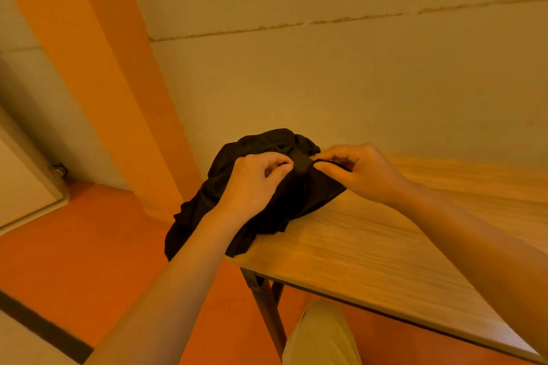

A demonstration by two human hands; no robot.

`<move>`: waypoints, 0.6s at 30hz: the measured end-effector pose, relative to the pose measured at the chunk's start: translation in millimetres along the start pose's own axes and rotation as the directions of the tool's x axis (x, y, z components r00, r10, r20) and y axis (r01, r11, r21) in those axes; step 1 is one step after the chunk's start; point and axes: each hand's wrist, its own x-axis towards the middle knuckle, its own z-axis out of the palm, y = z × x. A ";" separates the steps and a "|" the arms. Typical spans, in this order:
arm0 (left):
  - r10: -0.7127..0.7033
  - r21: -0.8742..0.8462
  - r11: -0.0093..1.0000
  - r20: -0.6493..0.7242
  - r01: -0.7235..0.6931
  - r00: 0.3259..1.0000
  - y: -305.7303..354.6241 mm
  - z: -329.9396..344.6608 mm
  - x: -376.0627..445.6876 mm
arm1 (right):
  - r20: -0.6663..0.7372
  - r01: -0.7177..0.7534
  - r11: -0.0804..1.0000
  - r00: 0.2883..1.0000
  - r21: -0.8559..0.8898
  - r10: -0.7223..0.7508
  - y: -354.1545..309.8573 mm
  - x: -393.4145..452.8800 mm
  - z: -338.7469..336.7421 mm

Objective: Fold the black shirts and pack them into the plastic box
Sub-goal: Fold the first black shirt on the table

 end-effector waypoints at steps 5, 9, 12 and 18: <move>0.066 -0.071 0.996 0.082 -0.061 0.994 38.0 25.4 25.3 | -0.044 -0.080 0.994 0.996 -0.071 0.077 8.5 -13.0 -45.2; 0.110 -0.141 0.986 0.180 -0.085 0.977 75.6 59.5 57.7 | -0.100 -0.126 0.985 0.988 -0.121 0.114 15.1 -22.4 -86.9; 0.141 -0.192 0.976 0.211 -0.101 0.967 106.1 82.7 83.8 | -0.127 -0.206 0.966 0.974 -0.155 0.187 24.4 -27.6 -120.5; 0.187 -0.283 0.952 0.248 -0.113 0.951 167.0 120.9 145.3 | -0.199 -0.355 0.915 0.927 -0.194 0.318 41.9 -33.0 -199.7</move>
